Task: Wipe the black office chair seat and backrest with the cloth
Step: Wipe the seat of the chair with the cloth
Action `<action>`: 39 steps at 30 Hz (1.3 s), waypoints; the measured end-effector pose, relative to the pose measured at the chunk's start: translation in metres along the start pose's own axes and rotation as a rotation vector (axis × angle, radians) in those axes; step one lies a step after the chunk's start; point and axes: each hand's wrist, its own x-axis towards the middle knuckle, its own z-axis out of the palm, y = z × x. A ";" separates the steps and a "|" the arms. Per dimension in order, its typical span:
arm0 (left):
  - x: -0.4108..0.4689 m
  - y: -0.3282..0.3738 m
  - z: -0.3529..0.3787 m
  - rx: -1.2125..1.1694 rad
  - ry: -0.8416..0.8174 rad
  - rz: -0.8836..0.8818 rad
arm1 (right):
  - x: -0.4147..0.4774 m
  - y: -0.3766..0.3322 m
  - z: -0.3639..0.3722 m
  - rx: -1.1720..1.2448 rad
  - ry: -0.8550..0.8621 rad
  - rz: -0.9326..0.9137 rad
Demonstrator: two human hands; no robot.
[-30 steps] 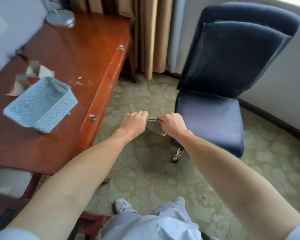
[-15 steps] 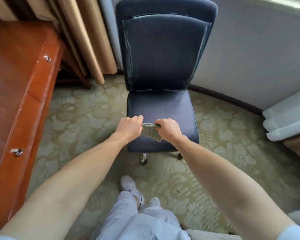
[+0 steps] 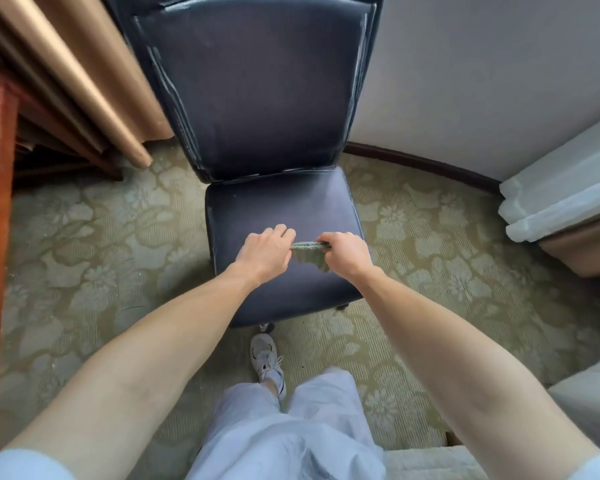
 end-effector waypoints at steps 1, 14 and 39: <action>0.008 0.004 0.002 -0.004 -0.008 0.005 | 0.004 0.008 -0.002 0.002 -0.018 0.009; 0.104 0.107 0.032 -0.065 -0.118 -0.143 | 0.068 0.151 -0.025 0.021 -0.198 -0.027; 0.252 0.094 0.225 0.036 0.190 -0.620 | 0.277 0.244 0.090 0.071 0.057 -0.155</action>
